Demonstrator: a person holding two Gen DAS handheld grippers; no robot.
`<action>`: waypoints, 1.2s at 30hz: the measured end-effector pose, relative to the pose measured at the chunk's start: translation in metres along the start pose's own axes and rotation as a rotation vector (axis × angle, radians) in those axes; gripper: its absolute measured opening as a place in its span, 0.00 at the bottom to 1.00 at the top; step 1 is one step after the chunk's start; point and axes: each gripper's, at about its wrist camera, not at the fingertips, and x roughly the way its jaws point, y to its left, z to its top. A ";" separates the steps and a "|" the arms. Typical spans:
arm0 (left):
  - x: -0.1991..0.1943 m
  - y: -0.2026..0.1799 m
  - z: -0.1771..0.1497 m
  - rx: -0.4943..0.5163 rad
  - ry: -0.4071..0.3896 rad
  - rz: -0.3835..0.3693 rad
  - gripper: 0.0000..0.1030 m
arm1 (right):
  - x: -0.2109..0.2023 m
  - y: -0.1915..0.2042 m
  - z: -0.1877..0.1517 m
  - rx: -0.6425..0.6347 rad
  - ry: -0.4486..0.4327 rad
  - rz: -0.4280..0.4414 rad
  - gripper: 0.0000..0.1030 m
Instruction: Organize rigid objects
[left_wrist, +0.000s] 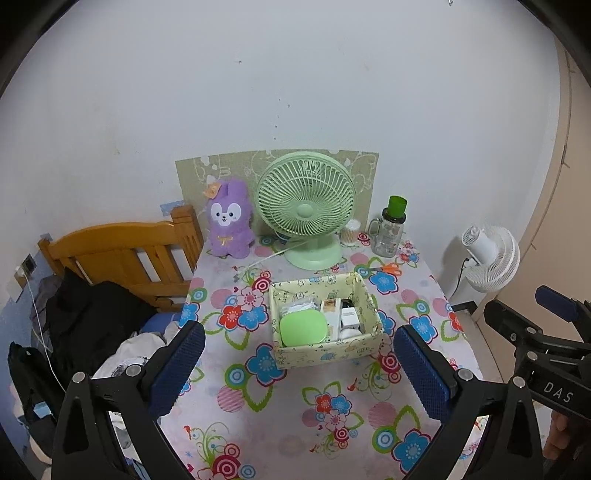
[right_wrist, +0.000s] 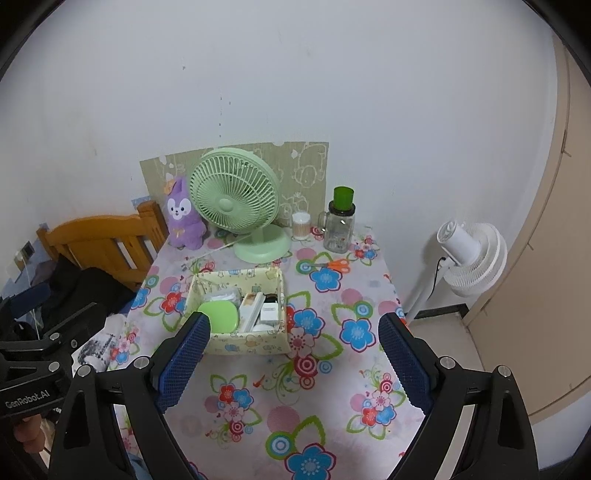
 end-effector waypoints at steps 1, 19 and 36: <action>-0.001 0.000 0.000 -0.003 -0.002 0.001 1.00 | 0.000 0.000 0.000 0.002 -0.002 0.000 0.92; 0.006 -0.001 -0.008 0.010 0.033 0.003 1.00 | 0.006 0.006 -0.004 -0.005 0.013 -0.005 0.93; 0.014 0.004 -0.022 0.002 0.050 -0.001 1.00 | 0.018 0.012 -0.018 -0.009 0.038 -0.010 0.93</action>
